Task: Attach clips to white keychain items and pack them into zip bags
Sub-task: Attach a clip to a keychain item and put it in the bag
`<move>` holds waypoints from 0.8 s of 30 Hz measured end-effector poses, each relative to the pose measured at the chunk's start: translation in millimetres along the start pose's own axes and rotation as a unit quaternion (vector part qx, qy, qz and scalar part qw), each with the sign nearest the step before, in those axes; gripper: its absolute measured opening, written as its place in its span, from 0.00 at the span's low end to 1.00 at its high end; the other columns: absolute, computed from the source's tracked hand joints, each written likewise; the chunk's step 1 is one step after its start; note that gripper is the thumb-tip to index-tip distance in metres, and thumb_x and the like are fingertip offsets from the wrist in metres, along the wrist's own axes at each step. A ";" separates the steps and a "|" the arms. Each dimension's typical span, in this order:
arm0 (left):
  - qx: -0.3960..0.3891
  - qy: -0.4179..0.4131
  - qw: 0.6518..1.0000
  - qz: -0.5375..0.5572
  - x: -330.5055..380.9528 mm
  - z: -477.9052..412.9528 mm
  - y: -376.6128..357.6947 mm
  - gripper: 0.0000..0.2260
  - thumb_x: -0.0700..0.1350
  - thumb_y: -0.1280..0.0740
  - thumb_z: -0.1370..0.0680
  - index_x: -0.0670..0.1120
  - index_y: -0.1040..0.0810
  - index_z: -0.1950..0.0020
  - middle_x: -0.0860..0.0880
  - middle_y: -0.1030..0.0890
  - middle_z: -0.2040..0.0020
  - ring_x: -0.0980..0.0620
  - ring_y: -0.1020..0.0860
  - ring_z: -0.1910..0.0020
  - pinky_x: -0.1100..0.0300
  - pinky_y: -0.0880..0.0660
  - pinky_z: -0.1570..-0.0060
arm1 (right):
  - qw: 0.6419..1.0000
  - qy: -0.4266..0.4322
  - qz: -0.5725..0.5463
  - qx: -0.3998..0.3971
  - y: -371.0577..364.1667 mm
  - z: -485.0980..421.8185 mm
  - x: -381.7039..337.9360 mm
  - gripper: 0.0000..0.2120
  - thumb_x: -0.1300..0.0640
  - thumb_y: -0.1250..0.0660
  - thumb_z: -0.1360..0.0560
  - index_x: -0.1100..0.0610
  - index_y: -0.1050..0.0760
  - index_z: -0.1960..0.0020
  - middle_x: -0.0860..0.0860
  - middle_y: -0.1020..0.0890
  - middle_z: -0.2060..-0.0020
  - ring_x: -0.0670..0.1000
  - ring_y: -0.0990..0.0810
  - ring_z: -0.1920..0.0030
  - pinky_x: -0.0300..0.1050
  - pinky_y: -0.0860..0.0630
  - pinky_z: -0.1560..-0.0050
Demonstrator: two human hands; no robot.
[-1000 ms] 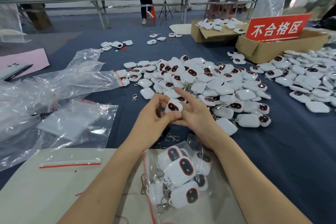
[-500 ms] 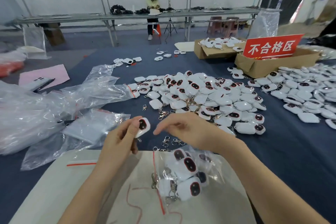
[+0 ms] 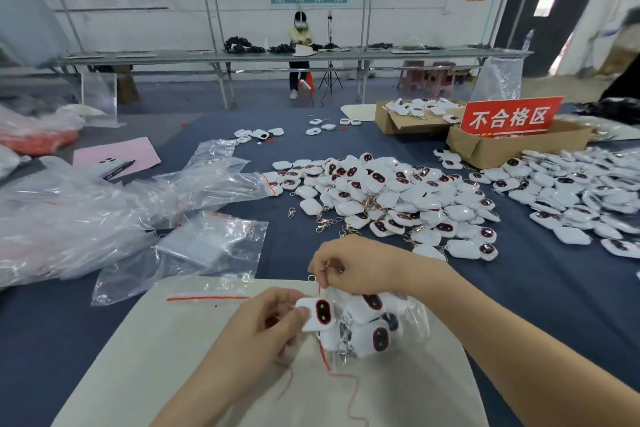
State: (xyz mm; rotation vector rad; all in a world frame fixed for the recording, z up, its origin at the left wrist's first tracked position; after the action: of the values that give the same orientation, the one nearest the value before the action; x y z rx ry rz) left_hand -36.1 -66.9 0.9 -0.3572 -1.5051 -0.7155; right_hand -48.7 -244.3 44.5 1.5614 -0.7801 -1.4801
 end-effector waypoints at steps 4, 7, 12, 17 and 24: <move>-0.002 -0.015 1.000 -0.020 4.5 -12.4 -15.2 0.06 0.41 0.32 0.19 0.46 0.19 0.43 0.52 0.23 0.70 0.55 0.26 0.71 0.65 0.30 0.69 | 0.998 -0.020 -0.051 0.021 0.0 1.8 -1.4 0.17 0.65 0.41 0.27 0.44 0.25 0.63 0.46 0.14 0.50 0.46 0.18 0.48 0.38 0.24 0.46; -0.023 -0.007 1.000 -0.016 6.7 -17.7 -25.2 0.07 0.40 0.35 0.17 0.45 0.19 0.42 0.53 0.26 0.72 0.57 0.27 0.74 0.67 0.32 0.73 | 0.997 -0.024 -0.072 0.028 0.6 1.4 -2.7 0.17 0.64 0.40 0.27 0.44 0.24 0.64 0.44 0.14 0.51 0.42 0.18 0.49 0.36 0.24 0.46; 0.000 0.017 0.999 0.034 9.1 -21.1 -27.8 0.08 0.34 0.37 0.19 0.41 0.21 0.44 0.46 0.25 0.72 0.55 0.29 0.76 0.66 0.33 0.74 | 0.995 -0.024 -0.088 0.030 2.5 1.0 -1.8 0.17 0.63 0.40 0.27 0.42 0.24 0.65 0.49 0.14 0.53 0.53 0.16 0.52 0.52 0.21 0.46; 0.037 0.009 0.998 0.051 7.8 -23.4 -23.7 0.07 0.35 0.35 0.19 0.40 0.21 0.43 0.42 0.21 0.66 0.55 0.29 0.76 0.66 0.33 0.76 | 0.984 -0.034 -0.160 0.069 11.3 6.4 10.7 0.17 0.66 0.42 0.20 0.47 0.20 0.52 0.43 0.16 0.53 0.41 0.18 0.55 0.35 0.22 0.50; 0.096 0.007 0.995 0.038 -2.3 -25.9 -6.9 0.05 0.38 0.33 0.19 0.43 0.19 0.45 0.47 0.17 0.61 0.56 0.28 0.77 0.65 0.30 0.75 | 0.976 -0.121 -0.104 0.146 3.0 35.8 56.2 0.12 0.54 0.43 0.17 0.39 0.23 0.44 0.39 0.17 0.53 0.36 0.21 0.61 0.33 0.27 0.57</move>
State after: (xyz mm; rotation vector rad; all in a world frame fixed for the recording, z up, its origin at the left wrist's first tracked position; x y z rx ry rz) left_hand -20.1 -87.9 -4.4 -0.2603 -1.5256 -0.5074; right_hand -77.4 -300.1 21.8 1.7408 -1.0379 -1.7975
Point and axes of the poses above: each hand's wrist, its own z-axis away from the middle knuckle, its own y-axis out of the back of the hand, x = y × z, the point moved 5 cm from there along -z, towards the middle knuckle
